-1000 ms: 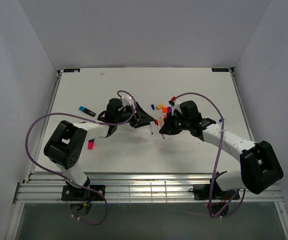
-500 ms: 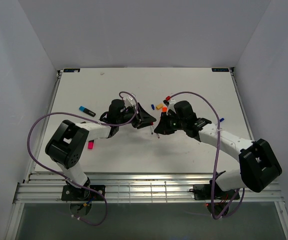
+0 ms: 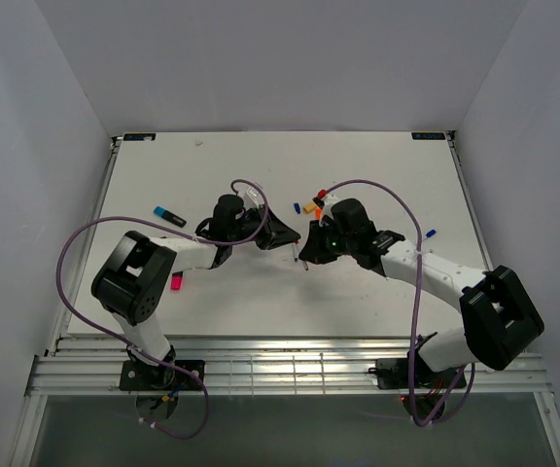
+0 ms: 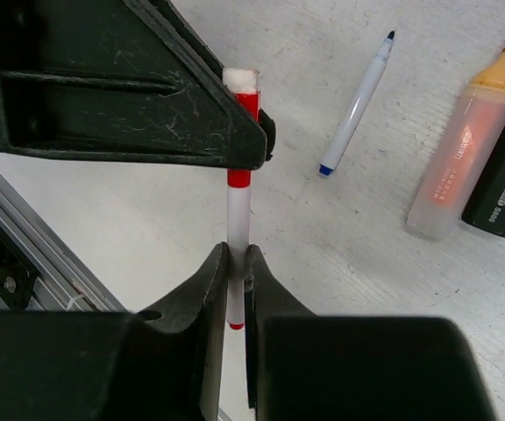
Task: Open the pen caps
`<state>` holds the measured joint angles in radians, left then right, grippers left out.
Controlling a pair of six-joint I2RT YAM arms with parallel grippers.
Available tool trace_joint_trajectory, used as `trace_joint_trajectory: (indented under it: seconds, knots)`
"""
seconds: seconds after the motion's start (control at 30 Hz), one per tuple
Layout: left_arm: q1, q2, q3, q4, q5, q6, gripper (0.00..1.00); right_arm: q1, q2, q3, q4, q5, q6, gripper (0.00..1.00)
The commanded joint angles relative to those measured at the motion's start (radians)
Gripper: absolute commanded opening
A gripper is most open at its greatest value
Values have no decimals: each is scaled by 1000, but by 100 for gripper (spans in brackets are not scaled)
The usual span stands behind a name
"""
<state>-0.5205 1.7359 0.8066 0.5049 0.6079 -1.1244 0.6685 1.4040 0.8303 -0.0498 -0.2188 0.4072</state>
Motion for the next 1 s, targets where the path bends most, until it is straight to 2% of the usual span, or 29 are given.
trace_joint_trajectory:
  seconds: [0.0, 0.07, 0.1, 0.17, 0.27, 0.4, 0.43, 0.5, 0.57, 0.63, 0.7, 0.73, 0.8, 0.83, 0.93, 0.97]
  knots:
    - [-13, -1, 19, 27, 13, 3, 23, 17, 10, 46, 15, 32, -24, 8]
    - [-13, 1, 20, 27, 13, 5, 15, 19, 7, 47, 10, 44, -31, 9]
    - [-13, 2, 20, 27, 16, 6, 7, 19, 7, 52, 5, 47, -34, 12]
    - [-13, 4, 20, 27, 18, 6, 0, 19, 10, 55, -2, 55, -38, 26]
    - [-15, 2, 16, 29, 24, 3, 0, 19, 26, 66, -1, 47, -45, 38]
    - [-13, -9, 9, 30, 26, 5, 0, 19, 61, 90, -1, 13, -51, 40]
    - [-15, -13, 6, 30, 26, 5, 0, 19, 67, 95, 4, -3, -50, 40]
    - [-15, -24, 5, 30, 27, 6, 0, 19, 85, 95, 21, -22, -47, 28]
    - [-13, -30, 5, 29, 18, 12, 0, 19, 99, 90, 24, -30, -39, 8]
    - [-12, -33, 11, 6, 7, 12, 0, 31, 102, 86, 22, -5, -39, 8]
    - [-10, -29, 52, -40, -20, 34, 0, 54, 96, 92, -5, 79, -57, 8]
    - [-9, -16, 78, -127, -37, 49, 0, 95, 95, 99, -56, 225, -67, 8]
    - [0, -4, 161, -199, -91, 90, 0, 147, 95, 127, -117, 420, -87, 8]
    - [5, 11, 187, -253, -100, 100, 0, 199, 99, 138, -178, 599, -91, 8]
    - [25, 34, 276, -323, -111, 127, 0, 279, 131, 184, -266, 897, -87, 8]
    - [28, 49, 298, -341, -112, 139, 0, 287, 144, 191, -297, 941, -84, 8]
